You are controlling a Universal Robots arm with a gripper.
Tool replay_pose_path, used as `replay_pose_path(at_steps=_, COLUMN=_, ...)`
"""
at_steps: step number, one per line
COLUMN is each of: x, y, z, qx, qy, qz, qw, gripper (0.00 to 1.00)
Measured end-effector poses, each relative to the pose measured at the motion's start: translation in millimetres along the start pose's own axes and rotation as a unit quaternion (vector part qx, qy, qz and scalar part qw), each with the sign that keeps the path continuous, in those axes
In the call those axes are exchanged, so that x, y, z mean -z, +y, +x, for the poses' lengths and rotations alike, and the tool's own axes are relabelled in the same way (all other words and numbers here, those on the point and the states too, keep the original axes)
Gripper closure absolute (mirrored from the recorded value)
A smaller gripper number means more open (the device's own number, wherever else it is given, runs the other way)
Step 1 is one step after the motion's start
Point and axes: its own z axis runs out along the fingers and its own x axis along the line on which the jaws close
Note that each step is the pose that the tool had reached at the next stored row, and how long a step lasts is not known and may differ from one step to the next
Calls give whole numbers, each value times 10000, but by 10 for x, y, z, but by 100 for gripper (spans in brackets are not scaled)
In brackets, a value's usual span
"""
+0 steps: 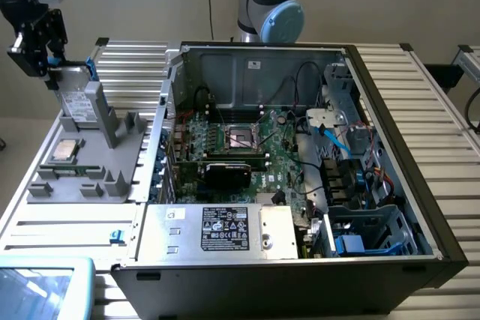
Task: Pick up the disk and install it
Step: 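Pick up the disk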
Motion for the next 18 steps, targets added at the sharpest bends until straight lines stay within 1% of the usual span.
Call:
replay_pose_path(at_steps=9, x=-1, y=0, z=0, qx=0, qy=0, qz=-1, qw=10000, gripper=44)
replay_pose_path(at_steps=10, x=-1, y=0, z=0, qx=0, qy=0, qz=-1, qw=10000, gripper=47)
replay_pose_path(at_steps=12, x=-1, y=0, z=0, qx=0, qy=0, qz=-1, qw=10000, gripper=47)
replay_pose_path(at_steps=13, x=-1, y=0, z=0, qx=0, qy=0, qz=-1, qw=10000, gripper=53)
replay_pose_path(at_steps=18, x=-1, y=0, z=0, qx=0, qy=0, qz=0, qw=10000, gripper=53)
